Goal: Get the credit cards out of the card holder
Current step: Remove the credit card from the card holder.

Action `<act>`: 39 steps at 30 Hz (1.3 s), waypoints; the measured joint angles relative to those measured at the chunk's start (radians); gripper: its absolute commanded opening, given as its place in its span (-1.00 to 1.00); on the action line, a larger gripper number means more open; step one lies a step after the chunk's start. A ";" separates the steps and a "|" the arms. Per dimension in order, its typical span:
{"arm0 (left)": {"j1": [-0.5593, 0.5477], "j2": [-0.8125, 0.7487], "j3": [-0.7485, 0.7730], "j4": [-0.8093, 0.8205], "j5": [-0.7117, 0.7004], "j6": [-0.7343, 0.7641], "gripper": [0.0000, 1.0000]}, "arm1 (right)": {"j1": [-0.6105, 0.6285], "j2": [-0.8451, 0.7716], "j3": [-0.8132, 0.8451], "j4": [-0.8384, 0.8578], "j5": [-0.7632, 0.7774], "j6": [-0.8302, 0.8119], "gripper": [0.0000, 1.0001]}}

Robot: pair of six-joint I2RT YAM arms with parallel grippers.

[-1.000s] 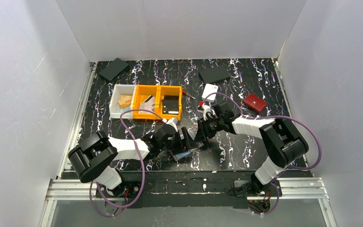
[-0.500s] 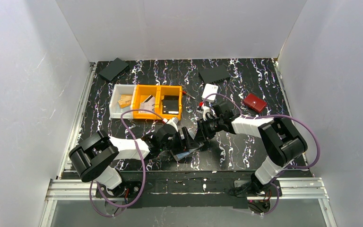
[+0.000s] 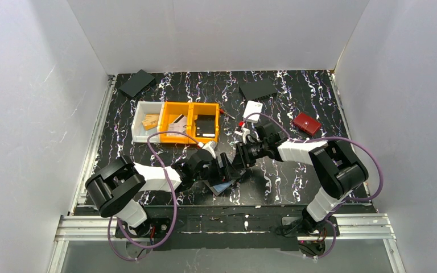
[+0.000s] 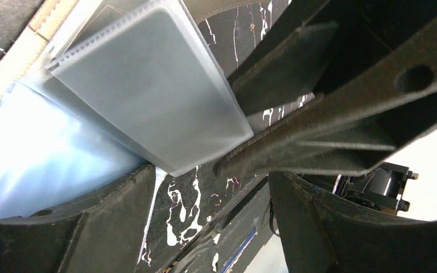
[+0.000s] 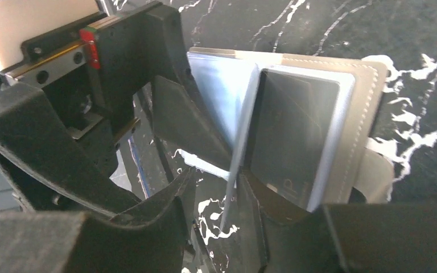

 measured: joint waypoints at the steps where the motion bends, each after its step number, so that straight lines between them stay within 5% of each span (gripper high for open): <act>1: 0.000 0.002 0.000 0.003 0.002 0.001 0.46 | 0.003 0.000 -0.001 0.003 -0.014 0.008 -0.19; 8: -0.001 0.011 0.001 0.021 0.018 0.016 0.54 | 0.005 0.000 -0.004 0.040 -0.064 0.048 -0.19; 10: -0.001 0.010 0.001 0.024 0.021 0.018 0.94 | 0.010 0.000 -0.004 0.048 -0.064 0.048 -0.18; 11: -0.001 0.009 0.000 0.029 0.024 0.020 0.97 | 0.014 0.000 -0.004 0.053 -0.064 0.048 -0.17; 28: -0.012 -0.178 -0.169 0.061 -0.022 -0.043 0.97 | 0.095 0.037 -0.004 0.053 -0.114 0.025 -0.05; 39: -0.009 -0.168 -0.174 0.083 -0.014 -0.048 0.95 | 0.108 0.116 0.047 0.084 -0.180 0.079 0.01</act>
